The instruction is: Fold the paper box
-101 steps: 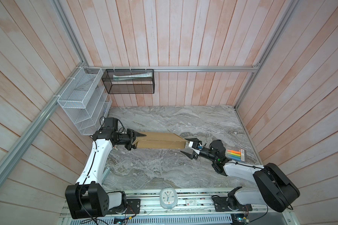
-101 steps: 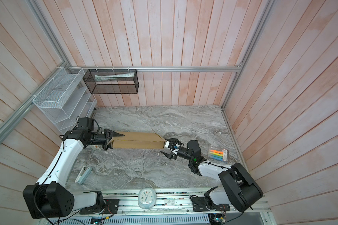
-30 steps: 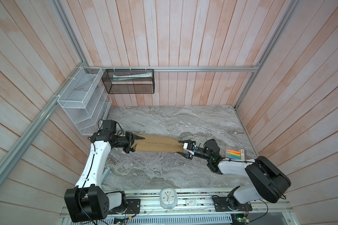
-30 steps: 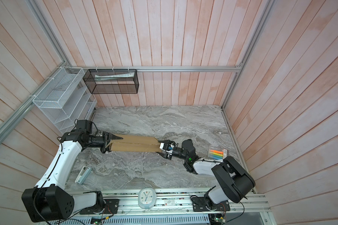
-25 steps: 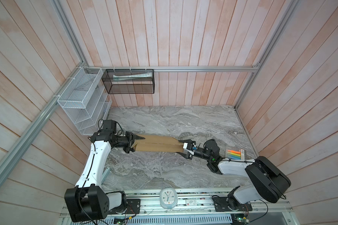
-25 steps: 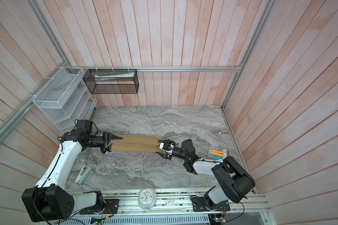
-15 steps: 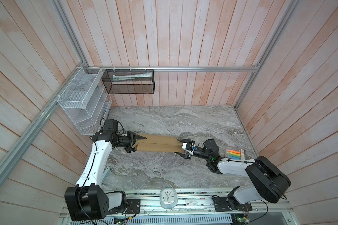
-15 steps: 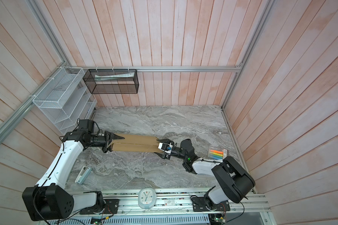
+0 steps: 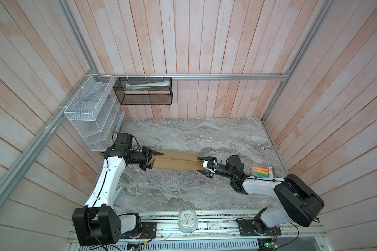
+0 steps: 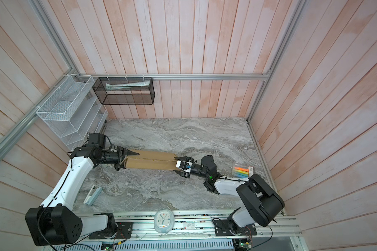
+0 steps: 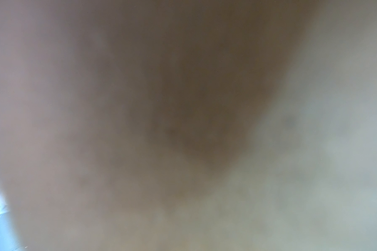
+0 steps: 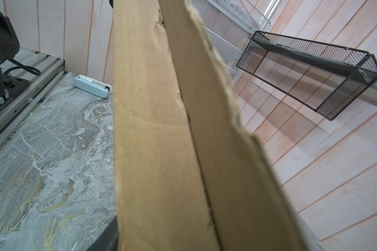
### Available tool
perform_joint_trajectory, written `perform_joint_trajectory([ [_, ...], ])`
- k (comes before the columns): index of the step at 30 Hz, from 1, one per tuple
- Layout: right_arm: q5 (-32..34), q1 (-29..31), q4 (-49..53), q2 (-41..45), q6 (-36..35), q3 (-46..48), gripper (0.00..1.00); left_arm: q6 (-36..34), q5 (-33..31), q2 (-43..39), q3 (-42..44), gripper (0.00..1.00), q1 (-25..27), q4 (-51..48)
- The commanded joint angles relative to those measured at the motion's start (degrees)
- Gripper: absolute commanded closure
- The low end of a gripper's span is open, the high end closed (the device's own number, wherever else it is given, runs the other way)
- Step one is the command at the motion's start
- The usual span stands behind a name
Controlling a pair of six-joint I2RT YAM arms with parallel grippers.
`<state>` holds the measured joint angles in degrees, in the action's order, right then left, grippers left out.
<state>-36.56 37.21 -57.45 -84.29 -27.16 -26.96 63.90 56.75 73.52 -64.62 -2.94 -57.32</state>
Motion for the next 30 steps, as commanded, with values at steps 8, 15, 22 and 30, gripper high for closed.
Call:
perform_joint_trajectory([
  [8, -1.08, 1.11, -0.29, 2.03, 1.75, -1.64, 0.54, -0.36, 3.76, -1.62, 2.55, 0.55, 1.36, 4.85],
  [15, -0.69, 1.11, 1.23, 3.13, 1.14, -1.66, 0.57, -1.36, 4.87, -1.02, 3.28, 0.45, 0.96, 6.47],
  [22, -0.63, 1.13, 3.04, 4.20, 0.70, -1.87, 0.60, -2.96, 5.98, 0.16, 1.56, 0.36, 0.22, 8.07],
  [30, 0.47, 1.11, 5.28, 5.95, -0.67, -1.01, 0.62, -4.75, 6.22, 1.10, 1.68, 0.35, -0.66, 8.24],
])
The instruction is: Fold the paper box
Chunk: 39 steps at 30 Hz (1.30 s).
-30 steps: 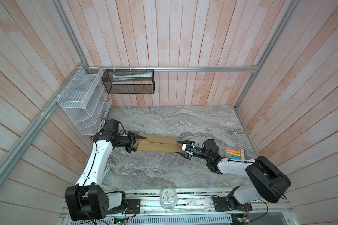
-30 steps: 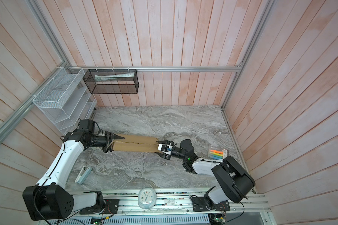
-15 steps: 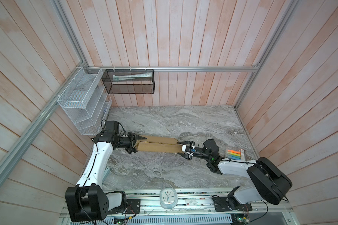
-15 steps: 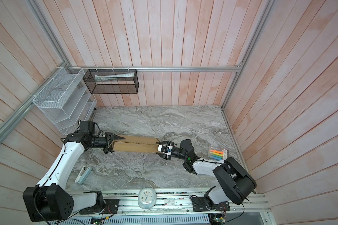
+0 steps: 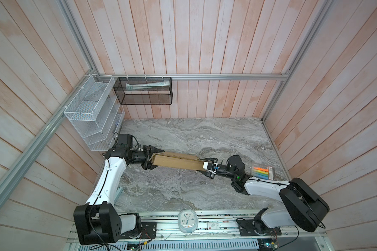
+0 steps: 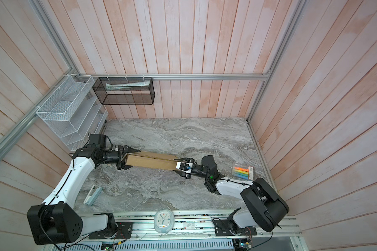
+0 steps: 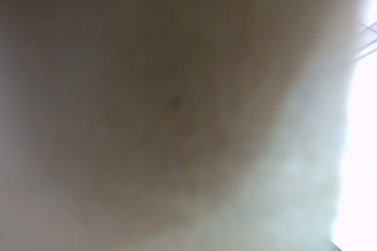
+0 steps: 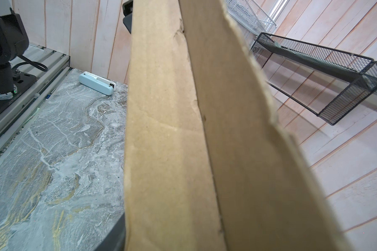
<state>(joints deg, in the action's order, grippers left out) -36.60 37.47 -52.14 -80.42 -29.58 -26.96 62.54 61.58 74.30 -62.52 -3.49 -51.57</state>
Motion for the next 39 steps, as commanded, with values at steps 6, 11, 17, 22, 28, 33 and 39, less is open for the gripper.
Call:
perform_joint_trajectory([
  [6, 1.73, 0.85, 1.55, 3.14, 1.19, -0.61, 0.63, -4.16, 1.70, 0.75, -0.50, 0.31, -1.08, 2.79],
  [11, 2.79, 0.80, 2.45, 4.43, 0.38, 0.08, 0.64, -4.45, 1.96, 0.93, -0.86, 0.29, -1.43, 2.73],
  [17, 3.91, 0.85, 2.65, 5.93, 0.67, 1.04, 0.65, -5.18, 1.98, 1.10, -0.98, 0.28, -1.79, 1.96],
  [22, 4.78, 0.85, 3.73, 7.41, 0.32, 2.23, 0.65, -5.33, 1.88, 1.46, -1.54, 0.25, -1.96, 1.60],
  [28, 6.21, 0.85, 5.38, 9.52, 0.05, 3.42, 0.65, -6.18, 1.87, 2.97, -3.54, 0.23, -2.22, 1.13],
  [33, 7.50, 0.78, 4.93, 10.68, 0.66, 4.71, 0.65, -7.42, 1.35, 3.98, -4.82, 0.23, -2.75, -0.03],
  [39, 8.46, 0.77, 5.00, 11.53, 1.00, 5.69, 0.66, -9.48, 0.44, 5.83, -6.51, 0.23, -3.71, -1.74],
])
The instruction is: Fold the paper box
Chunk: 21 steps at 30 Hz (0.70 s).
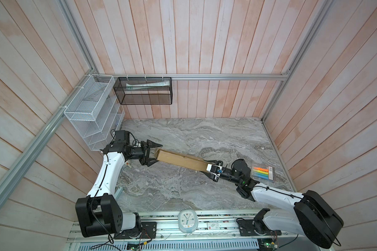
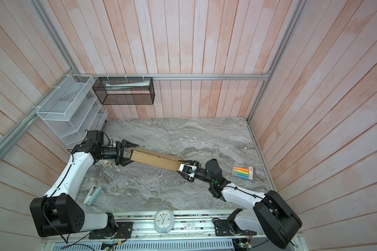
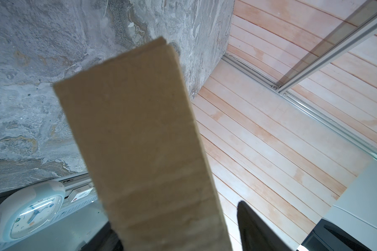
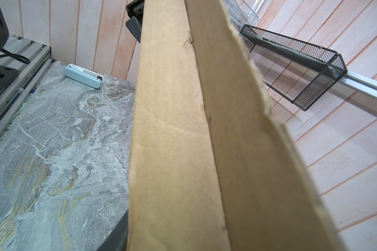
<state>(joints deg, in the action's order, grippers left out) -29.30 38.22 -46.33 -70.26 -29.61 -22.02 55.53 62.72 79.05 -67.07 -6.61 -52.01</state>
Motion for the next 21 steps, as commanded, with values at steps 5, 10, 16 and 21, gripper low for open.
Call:
perform_joint_trajectory([
  [5, 2.16, -0.24, -0.57, 2.53, 1.21, 1.78, 0.66, -4.14, -1.61, 3.47, -3.71, 0.23, -1.11, -2.48],
  [10, 2.91, -0.64, -0.29, 4.30, 1.51, 3.27, 0.66, -5.96, -2.85, 5.83, -6.00, 0.23, -1.78, -4.19],
  [16, 3.63, -1.13, -0.42, 5.73, 2.34, 4.51, 0.66, -7.43, -4.11, 8.45, -7.88, 0.23, -2.70, -5.30],
  [21, 4.21, -1.08, 0.64, 6.92, 2.75, 5.38, 0.66, -8.88, -5.54, 12.55, -11.73, 0.23, -3.27, -6.44],
])
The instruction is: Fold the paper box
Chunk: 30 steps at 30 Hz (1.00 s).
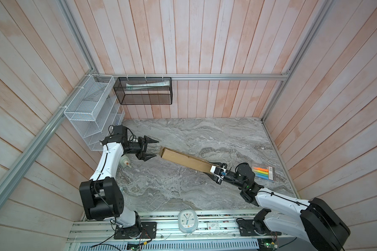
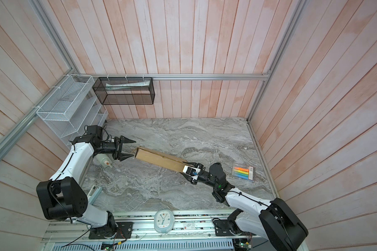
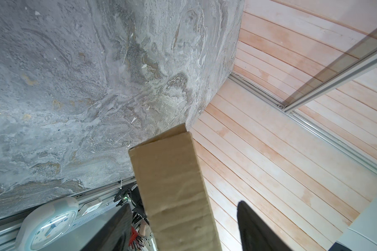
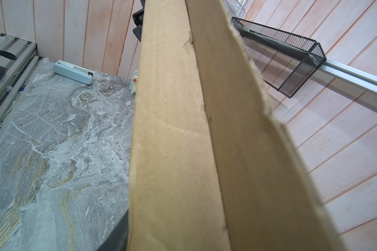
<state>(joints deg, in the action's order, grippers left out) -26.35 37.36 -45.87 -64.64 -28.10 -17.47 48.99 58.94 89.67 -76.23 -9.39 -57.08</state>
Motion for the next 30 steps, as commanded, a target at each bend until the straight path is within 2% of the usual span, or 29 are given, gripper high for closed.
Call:
perform_joint_trajectory([
  [1, 1.47, -0.27, 0.32, 1.44, 1.44, 0.93, 0.66, -2.75, -2.20, 2.75, -3.37, 0.23, -0.61, -1.83],
  [7, 1.82, -0.26, 1.19, 2.42, 2.08, 1.34, 0.66, -4.84, -5.50, 7.65, -8.67, 0.23, -1.07, -3.98],
  [15, 2.62, -0.21, 3.73, 3.29, 3.37, 1.08, 0.66, -8.41, -13.19, 17.65, -21.10, 0.23, -0.99, -8.01],
  [19, 2.97, -0.26, 4.42, 3.60, 4.62, 0.91, 0.67, -6.07, -16.43, 17.98, -21.28, 0.24, -0.17, -3.35],
  [26, 2.01, -0.34, 7.12, 2.40, 5.56, -1.07, 0.67, 1.18, -22.07, 13.42, -12.83, 0.26, 4.56, 15.67],
  [30, 1.64, -0.36, 9.91, 2.22, 6.07, -2.59, 0.67, -0.74, -25.95, 13.58, -11.68, 0.26, 9.28, 20.99],
])
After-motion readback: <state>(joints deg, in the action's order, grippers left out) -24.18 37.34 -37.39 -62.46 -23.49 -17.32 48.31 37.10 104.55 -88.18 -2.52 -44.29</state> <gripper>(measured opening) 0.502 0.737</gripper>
